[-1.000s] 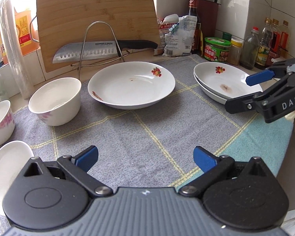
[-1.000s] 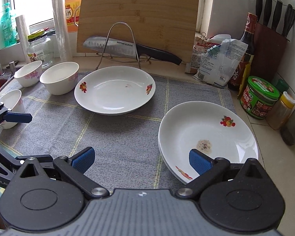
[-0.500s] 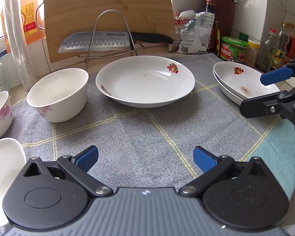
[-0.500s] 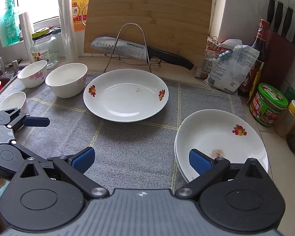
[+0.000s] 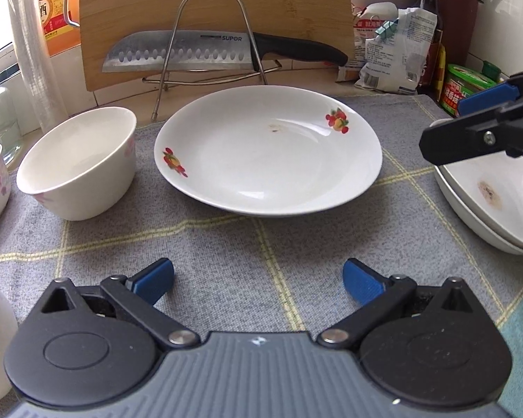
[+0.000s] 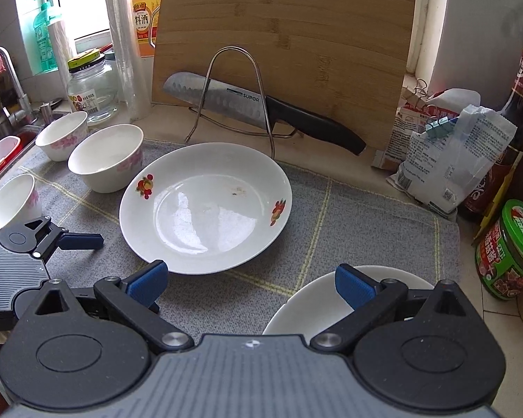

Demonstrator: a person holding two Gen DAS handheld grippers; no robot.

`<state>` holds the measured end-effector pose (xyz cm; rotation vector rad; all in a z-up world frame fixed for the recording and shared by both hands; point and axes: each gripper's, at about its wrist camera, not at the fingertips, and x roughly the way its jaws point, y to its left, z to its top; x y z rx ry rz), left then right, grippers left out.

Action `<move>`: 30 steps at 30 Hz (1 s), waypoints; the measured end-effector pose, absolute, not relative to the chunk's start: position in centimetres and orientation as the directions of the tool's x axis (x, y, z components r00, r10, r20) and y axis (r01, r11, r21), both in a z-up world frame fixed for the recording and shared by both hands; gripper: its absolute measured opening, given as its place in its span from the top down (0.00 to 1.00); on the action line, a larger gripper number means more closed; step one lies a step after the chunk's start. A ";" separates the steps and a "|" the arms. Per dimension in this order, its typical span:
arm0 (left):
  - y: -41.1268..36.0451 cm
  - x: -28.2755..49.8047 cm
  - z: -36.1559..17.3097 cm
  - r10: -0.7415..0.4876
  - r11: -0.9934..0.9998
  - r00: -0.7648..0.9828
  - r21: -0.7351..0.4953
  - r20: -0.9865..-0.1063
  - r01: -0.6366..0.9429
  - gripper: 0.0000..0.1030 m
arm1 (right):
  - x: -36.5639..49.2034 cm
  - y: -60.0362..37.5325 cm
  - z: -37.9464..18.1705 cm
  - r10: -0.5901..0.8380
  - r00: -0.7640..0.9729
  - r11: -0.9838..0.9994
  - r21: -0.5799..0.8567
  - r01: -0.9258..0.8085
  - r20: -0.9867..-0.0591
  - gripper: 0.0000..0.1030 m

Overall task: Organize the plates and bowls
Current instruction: 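Move the right tool to the rim of the flowered plate by the knife stand, then grasp the flowered plate rim with the right tool and lift it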

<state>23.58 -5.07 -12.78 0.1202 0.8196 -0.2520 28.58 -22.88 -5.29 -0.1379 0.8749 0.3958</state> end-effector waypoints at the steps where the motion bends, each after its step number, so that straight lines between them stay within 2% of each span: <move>1: -5.2 23.8 -12.8 -0.172 0.965 0.658 0.009 -0.733 0.262 0.00 | 29.2 -23.0 -5.3 0.288 0.565 0.914 0.046 -0.403 -0.774 0.00; 11: -5.4 25.6 -12.8 -0.174 0.968 0.683 0.003 -0.709 0.249 0.00 | 34.2 -21.2 -7.1 0.272 0.501 0.894 0.024 -0.448 -0.822 0.00; 24: -5.1 26.2 -12.9 -0.223 0.950 0.687 0.003 -0.692 0.311 0.00 | 41.1 -19.6 -11.0 0.289 0.334 0.882 0.114 -0.457 -0.897 0.00; 30: -5.1 26.5 -12.9 -0.233 0.946 0.688 0.004 -0.687 0.324 0.00 | 41.9 -19.0 -12.4 0.276 0.293 0.876 0.114 -0.469 -0.915 0.00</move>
